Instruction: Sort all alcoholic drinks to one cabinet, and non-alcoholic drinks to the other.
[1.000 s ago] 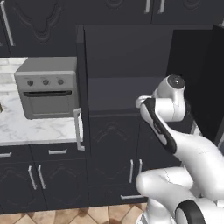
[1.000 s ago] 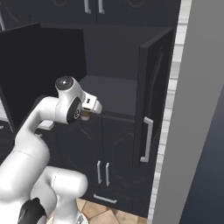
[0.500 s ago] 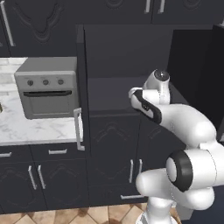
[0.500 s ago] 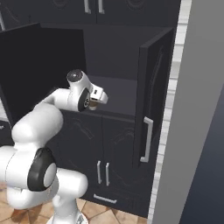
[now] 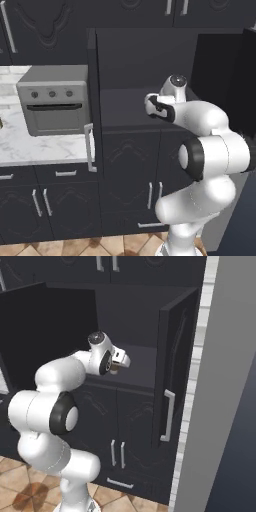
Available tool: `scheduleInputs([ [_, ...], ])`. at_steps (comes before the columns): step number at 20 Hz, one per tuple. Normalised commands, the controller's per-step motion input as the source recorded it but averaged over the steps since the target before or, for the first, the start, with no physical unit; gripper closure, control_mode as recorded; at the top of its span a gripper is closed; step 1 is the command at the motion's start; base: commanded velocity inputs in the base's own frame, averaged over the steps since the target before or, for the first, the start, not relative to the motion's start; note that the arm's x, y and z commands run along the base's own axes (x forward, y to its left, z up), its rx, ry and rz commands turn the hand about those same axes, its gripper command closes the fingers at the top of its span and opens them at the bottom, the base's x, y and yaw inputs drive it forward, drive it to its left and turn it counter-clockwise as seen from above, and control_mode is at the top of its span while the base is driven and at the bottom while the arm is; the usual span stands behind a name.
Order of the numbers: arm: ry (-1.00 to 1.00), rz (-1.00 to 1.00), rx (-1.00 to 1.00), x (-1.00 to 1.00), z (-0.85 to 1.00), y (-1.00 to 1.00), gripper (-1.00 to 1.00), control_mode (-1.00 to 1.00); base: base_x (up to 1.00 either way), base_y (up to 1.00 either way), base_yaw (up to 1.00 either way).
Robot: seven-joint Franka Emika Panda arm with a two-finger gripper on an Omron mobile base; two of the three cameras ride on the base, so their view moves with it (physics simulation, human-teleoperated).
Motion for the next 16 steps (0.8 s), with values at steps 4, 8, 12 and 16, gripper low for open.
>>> scheduleInputs([
  [4,0.00,0.00,0.00,0.64,-0.53,-0.15,1.00,-1.00,0.00,0.00,0.00],
  [8,0.00,0.00,-0.01,0.50,-0.45,-0.03,1.00,-1.00,0.00,0.00,0.00],
  [12,-0.01,0.00,-0.05,0.30,-0.23,0.02,-1.00,-1.00,0.00,0.00,0.00],
  [16,-0.01,0.00,-0.05,0.30,-0.01,0.03,-1.00,-1.00,0.00,0.00,0.00],
])
